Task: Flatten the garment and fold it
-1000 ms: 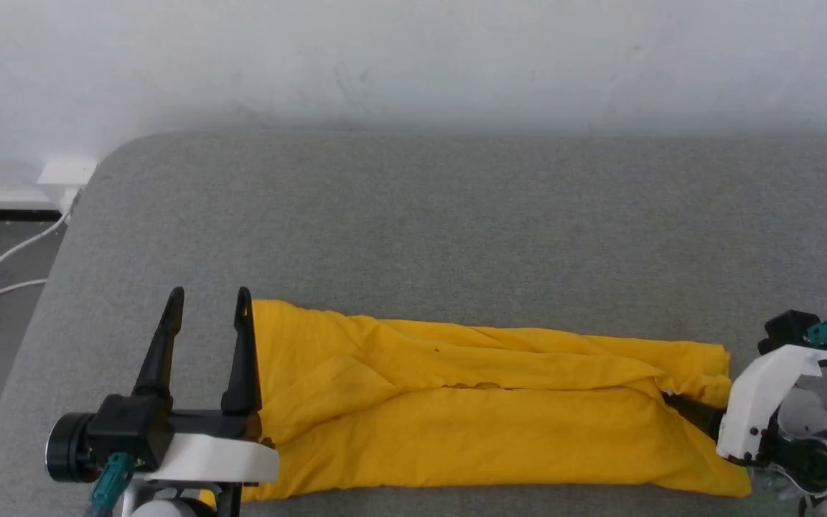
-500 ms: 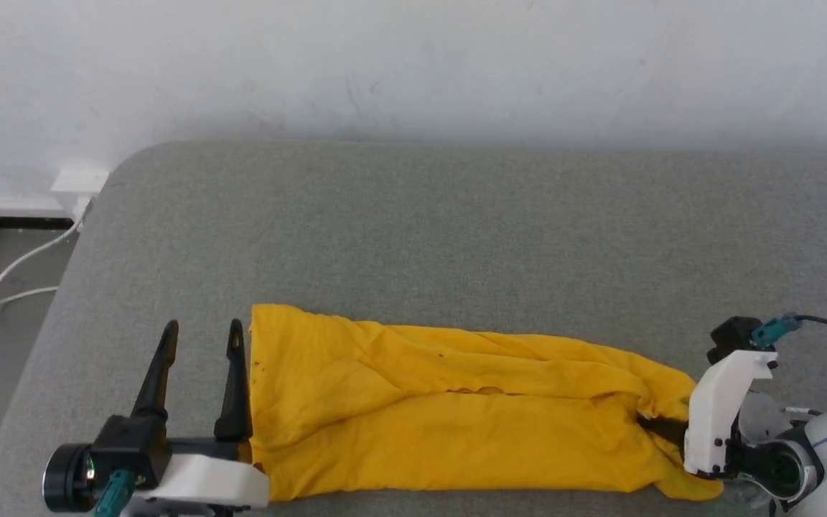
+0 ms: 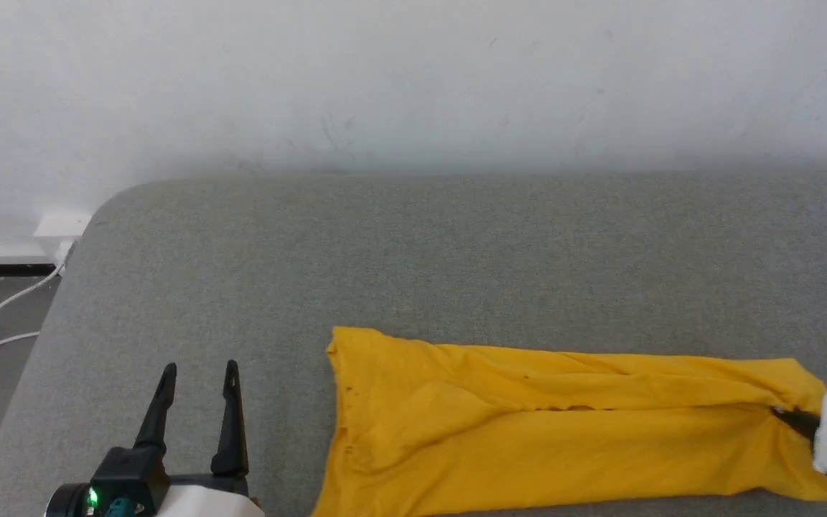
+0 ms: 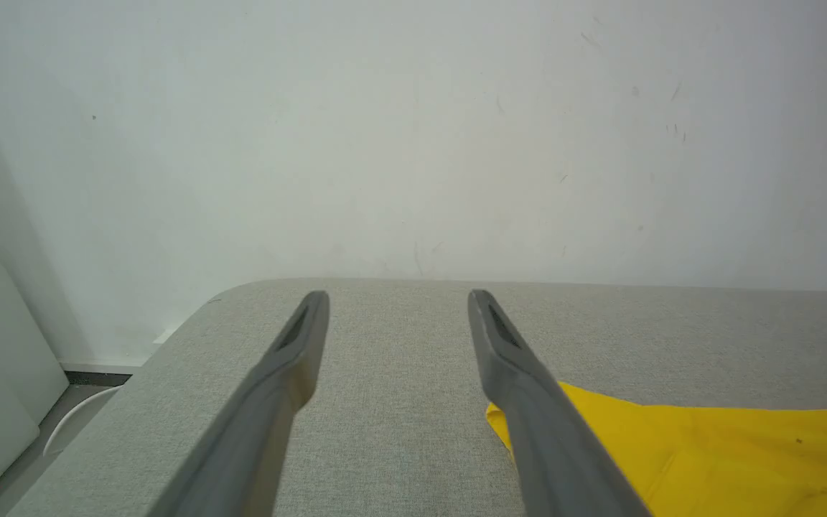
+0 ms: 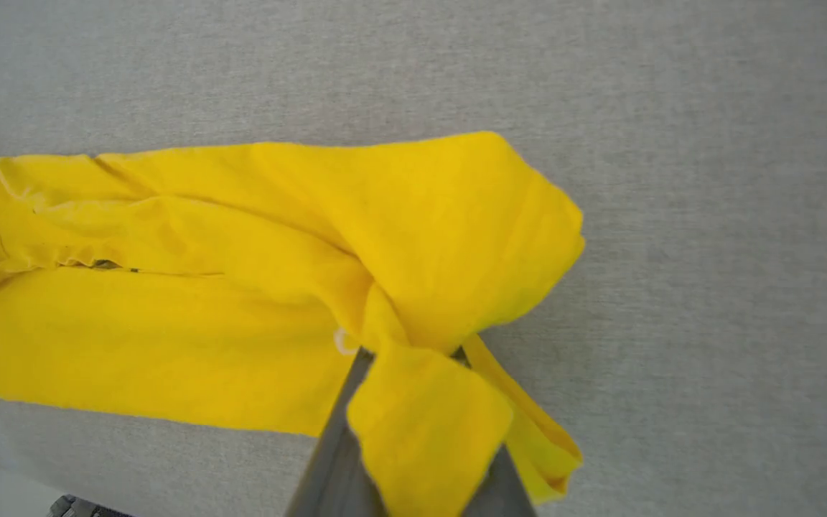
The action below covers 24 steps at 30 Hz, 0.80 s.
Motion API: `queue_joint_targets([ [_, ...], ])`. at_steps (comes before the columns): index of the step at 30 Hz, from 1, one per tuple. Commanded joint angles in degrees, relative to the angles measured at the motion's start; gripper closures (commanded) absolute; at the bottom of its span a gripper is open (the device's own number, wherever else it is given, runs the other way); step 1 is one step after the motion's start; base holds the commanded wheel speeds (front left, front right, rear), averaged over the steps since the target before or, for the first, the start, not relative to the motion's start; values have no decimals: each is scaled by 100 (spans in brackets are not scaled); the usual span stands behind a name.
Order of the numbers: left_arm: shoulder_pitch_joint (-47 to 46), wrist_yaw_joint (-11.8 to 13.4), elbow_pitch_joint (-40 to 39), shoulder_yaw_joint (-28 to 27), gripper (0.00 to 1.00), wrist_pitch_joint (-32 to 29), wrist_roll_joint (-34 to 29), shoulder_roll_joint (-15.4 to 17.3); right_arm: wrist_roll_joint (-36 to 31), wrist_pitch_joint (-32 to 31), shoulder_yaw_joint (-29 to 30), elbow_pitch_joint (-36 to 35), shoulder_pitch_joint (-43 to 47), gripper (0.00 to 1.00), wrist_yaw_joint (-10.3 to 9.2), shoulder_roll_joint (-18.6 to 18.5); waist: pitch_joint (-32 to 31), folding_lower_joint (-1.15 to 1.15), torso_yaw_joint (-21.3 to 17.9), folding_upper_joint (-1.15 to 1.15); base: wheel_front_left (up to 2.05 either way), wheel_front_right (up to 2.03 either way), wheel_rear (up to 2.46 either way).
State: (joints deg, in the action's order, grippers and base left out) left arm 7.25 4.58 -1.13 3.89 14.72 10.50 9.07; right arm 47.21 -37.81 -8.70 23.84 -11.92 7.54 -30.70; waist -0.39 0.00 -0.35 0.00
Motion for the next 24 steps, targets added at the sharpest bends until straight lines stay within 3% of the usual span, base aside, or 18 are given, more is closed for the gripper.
queue_joint_targets([
  [1, 61, -19, 2, -10, 0, 28, -38, -34, -122, -38, 268, 44, 135, 100, -5, -127, -27, 0, -53, 0, 0, 0, 0],
  [6, 81, -16, -13, 3, 0, 28, -81, -53, -298, -95, 1042, 25, 374, 100, -5, -197, -20, 0, -135, 0, 0, 0, 0],
  [10, 64, -4, -43, -12, 0, 28, -94, -64, -5, -453, 1226, -374, 390, 100, -5, 267, 28, 0, -213, 0, 0, 0, 0],
  [17, -23, -26, -10, 12, 0, 28, -103, -75, 1039, -1198, 461, -1410, 303, 100, -5, 1545, 88, 0, -261, 0, 0, 0, 0],
  [22, -173, -83, 49, 122, 0, 28, -141, -91, 1247, -906, -296, -1364, -38, 100, -5, 2255, 160, 0, -122, 0, 0, 0, 0],
  [24, -204, -94, 67, 150, 0, 28, -149, -102, 1259, -774, -443, -1283, -115, 100, -5, 2367, 167, 0, -77, 0, 0, 0, 0],
])
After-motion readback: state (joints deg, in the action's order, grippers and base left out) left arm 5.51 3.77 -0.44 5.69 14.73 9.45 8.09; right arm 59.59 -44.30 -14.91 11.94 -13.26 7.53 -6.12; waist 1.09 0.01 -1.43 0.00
